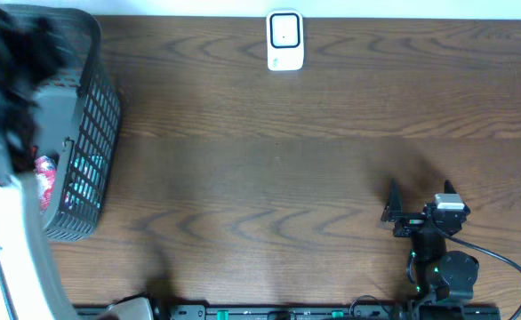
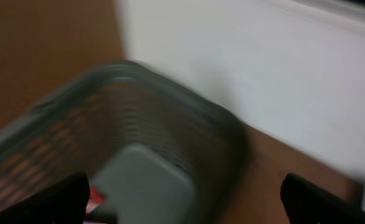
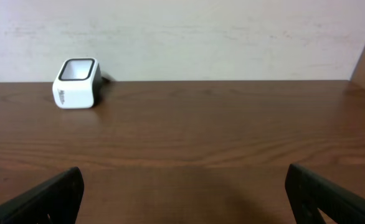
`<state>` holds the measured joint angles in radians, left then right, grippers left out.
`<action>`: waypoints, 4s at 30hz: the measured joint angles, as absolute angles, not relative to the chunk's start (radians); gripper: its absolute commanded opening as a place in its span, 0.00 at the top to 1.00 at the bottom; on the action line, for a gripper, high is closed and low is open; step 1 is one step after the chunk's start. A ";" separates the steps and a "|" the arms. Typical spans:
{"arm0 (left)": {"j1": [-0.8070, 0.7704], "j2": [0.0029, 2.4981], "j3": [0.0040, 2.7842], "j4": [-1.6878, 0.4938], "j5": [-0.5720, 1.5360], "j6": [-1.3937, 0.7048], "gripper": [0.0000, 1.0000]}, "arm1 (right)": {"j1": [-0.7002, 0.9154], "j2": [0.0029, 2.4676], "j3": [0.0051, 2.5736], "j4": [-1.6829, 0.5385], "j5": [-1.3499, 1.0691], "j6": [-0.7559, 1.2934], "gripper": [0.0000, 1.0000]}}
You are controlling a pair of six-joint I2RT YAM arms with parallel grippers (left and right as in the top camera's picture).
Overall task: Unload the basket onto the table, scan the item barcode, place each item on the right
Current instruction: 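Reach the left gripper into the grey basket toward the purple package, then grasp the purple floral package and place it near the scanner, then reach the left gripper into the basket and grasp the mint-green wrapper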
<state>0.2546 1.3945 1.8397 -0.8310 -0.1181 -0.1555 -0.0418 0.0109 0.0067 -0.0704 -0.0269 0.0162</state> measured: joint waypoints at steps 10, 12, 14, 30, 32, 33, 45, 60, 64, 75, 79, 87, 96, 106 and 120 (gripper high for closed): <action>0.582 1.726 1.925 -1.045 -0.183 -0.368 0.02 | -0.042 0.011 0.007 -0.070 -0.027 0.016 0.01; 0.580 1.783 1.924 -1.076 -0.187 -0.371 0.01 | -0.042 0.011 0.007 -0.070 -0.027 0.016 0.01; 0.569 1.828 1.915 -1.093 -0.199 -0.371 0.01 | -0.042 0.011 0.007 -0.070 -0.027 0.016 0.01; 0.494 1.960 1.549 -0.958 -0.351 -0.347 0.03 | -0.042 0.011 0.007 -0.070 -0.027 0.016 0.01; 0.490 1.960 1.517 -0.943 -0.350 -0.340 0.07 | -0.042 0.011 0.007 -0.070 -0.027 0.016 0.01; 0.488 1.961 1.495 -0.938 -0.350 -0.337 0.10 | -0.042 0.011 0.007 -0.070 -0.027 0.016 0.01; 0.488 1.958 1.436 -0.933 -0.376 -0.317 0.93 | -0.042 0.011 0.007 -0.070 -0.027 0.016 0.01; 0.457 1.329 1.769 -0.551 0.170 -0.322 0.93 | -0.042 0.011 0.007 -0.070 -0.027 0.016 0.01; 0.261 1.280 1.769 -0.479 0.295 -0.343 0.93 | -0.042 0.011 0.007 -0.070 -0.027 0.016 0.01; -0.348 1.764 1.752 -0.493 0.184 -0.309 0.92 | -0.042 0.011 0.007 -0.070 -0.027 0.016 0.01; -0.430 1.932 1.739 -0.517 0.152 -0.345 0.60 | -0.042 0.011 0.007 -0.070 -0.027 0.016 0.01; -0.482 2.035 1.739 -0.517 0.105 -0.397 0.25 | -0.042 0.011 0.007 -0.070 -0.027 0.016 0.01; -0.330 1.740 1.739 -0.467 -0.008 -0.347 0.22 | -0.042 0.011 0.007 -0.070 -0.027 0.016 0.01; 0.343 1.461 1.773 -0.881 -0.341 -0.283 0.22 | -0.042 0.011 0.007 -0.070 -0.027 0.016 0.01; 0.622 1.779 1.691 -1.171 0.173 -0.154 0.21 | -0.042 0.011 0.007 -0.070 -0.027 0.016 0.01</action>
<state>0.6224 1.7786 1.6905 -1.1709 0.1730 -0.1543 -0.0422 0.0109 0.0067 -0.0704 -0.0273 0.0162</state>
